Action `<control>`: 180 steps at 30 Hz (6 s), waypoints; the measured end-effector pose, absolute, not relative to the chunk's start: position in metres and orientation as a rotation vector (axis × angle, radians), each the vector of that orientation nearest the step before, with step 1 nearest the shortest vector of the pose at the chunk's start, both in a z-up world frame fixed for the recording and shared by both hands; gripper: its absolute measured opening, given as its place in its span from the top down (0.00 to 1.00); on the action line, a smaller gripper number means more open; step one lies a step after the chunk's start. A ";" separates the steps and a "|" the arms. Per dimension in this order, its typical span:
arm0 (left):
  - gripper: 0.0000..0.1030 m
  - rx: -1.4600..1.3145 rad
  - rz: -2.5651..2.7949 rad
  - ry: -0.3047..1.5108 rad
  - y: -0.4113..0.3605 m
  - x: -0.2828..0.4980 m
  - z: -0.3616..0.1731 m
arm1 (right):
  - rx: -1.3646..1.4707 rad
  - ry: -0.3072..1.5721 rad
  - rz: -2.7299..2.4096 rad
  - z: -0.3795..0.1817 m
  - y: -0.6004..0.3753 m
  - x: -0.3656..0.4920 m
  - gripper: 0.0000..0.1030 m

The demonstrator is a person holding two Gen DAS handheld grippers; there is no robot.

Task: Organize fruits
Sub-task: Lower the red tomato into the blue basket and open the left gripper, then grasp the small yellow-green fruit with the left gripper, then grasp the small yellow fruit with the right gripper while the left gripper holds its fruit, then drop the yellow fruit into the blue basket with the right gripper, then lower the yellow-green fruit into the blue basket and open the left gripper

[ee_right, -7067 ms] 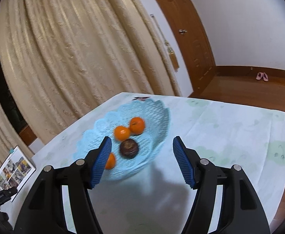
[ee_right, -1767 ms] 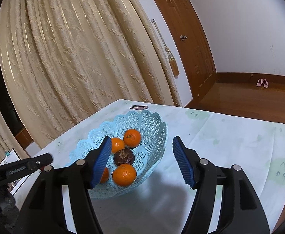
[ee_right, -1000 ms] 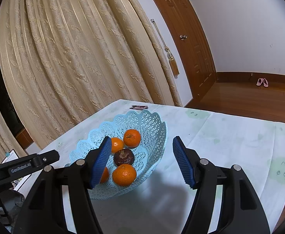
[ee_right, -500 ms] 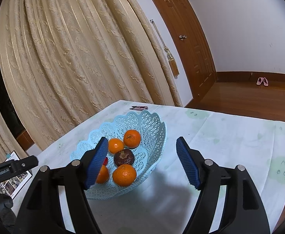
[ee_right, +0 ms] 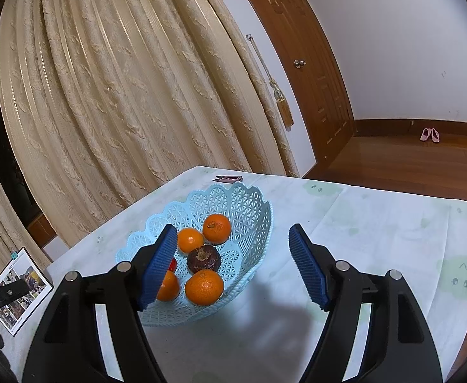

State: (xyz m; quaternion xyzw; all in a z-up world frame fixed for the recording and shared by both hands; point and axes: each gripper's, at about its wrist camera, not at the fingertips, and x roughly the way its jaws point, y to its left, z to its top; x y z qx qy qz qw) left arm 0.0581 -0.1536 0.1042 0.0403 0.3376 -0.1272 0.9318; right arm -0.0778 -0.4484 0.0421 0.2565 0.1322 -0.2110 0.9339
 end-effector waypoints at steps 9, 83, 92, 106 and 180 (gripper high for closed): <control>0.14 0.052 -0.154 0.696 -0.092 0.048 0.100 | 0.498 0.277 -0.397 0.044 -0.441 -0.079 0.23; 0.72 -0.121 -0.043 0.766 0.009 0.019 0.043 | 0.026 0.876 0.416 0.003 -0.153 0.054 0.67; 0.72 -0.123 -0.050 0.772 0.008 0.020 0.041 | 0.045 0.857 0.392 0.007 -0.165 0.043 0.74; 0.72 -0.118 -0.073 0.772 0.003 0.018 0.040 | 0.183 0.710 0.216 0.048 -0.250 0.011 0.74; 0.58 0.132 -0.674 0.705 -0.293 0.065 0.085 | 0.573 0.327 -0.369 0.034 -0.453 -0.079 0.25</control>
